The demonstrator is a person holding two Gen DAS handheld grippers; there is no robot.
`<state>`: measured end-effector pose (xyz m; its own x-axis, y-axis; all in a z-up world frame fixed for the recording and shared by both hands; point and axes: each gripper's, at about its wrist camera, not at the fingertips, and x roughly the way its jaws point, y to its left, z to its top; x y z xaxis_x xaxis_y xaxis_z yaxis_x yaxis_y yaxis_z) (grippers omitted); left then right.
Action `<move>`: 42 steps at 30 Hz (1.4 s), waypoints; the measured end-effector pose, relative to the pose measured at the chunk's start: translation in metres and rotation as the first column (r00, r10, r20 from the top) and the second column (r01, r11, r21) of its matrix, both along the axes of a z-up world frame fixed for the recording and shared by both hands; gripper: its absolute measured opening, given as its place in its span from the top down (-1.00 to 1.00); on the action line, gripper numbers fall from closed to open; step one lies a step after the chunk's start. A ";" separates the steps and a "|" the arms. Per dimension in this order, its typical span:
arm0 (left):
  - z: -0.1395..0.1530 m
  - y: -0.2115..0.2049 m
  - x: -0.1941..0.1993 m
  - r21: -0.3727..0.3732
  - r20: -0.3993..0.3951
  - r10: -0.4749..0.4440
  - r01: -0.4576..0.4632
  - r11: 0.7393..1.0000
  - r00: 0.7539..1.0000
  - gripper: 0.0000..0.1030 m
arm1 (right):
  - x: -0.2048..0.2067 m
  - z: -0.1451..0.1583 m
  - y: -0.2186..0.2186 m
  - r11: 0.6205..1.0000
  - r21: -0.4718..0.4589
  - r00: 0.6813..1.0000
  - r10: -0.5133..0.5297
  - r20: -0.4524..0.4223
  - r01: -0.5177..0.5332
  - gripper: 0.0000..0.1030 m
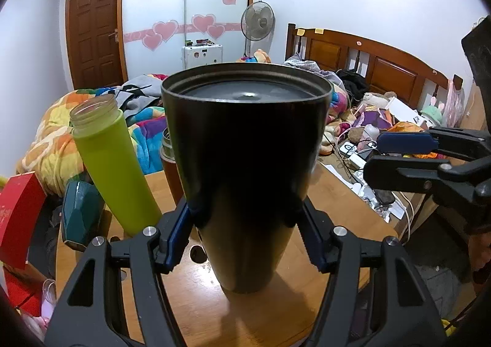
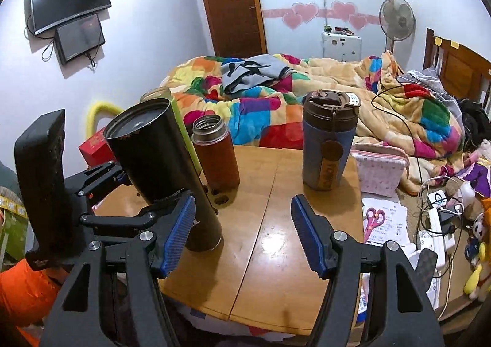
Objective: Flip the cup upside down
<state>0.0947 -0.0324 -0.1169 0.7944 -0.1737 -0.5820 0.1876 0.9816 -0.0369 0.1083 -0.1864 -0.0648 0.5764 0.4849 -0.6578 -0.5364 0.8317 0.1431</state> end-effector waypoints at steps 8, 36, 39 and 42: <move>0.001 0.008 0.008 -0.051 -0.067 0.012 -0.015 0.999 0.998 -0.27 | -0.006 0.004 -0.006 0.999 0.029 1.000 -0.017 -0.002 0.017 -0.19; 0.142 0.051 -0.109 -0.140 0.208 0.156 -0.129 0.982 0.965 -1.00 | -0.076 0.101 -0.013 0.979 0.185 0.958 -0.128 0.258 0.081 -1.00; 0.142 0.046 -0.114 -0.125 0.227 0.159 -0.133 0.983 0.961 -1.00 | -0.081 0.105 -0.010 0.980 0.180 0.952 -0.131 0.277 0.082 -1.00; 0.140 0.041 -0.118 -0.114 0.239 0.162 -0.138 0.984 0.957 -1.00 | -0.085 0.105 -0.006 0.980 0.179 0.951 -0.135 0.279 0.086 -1.00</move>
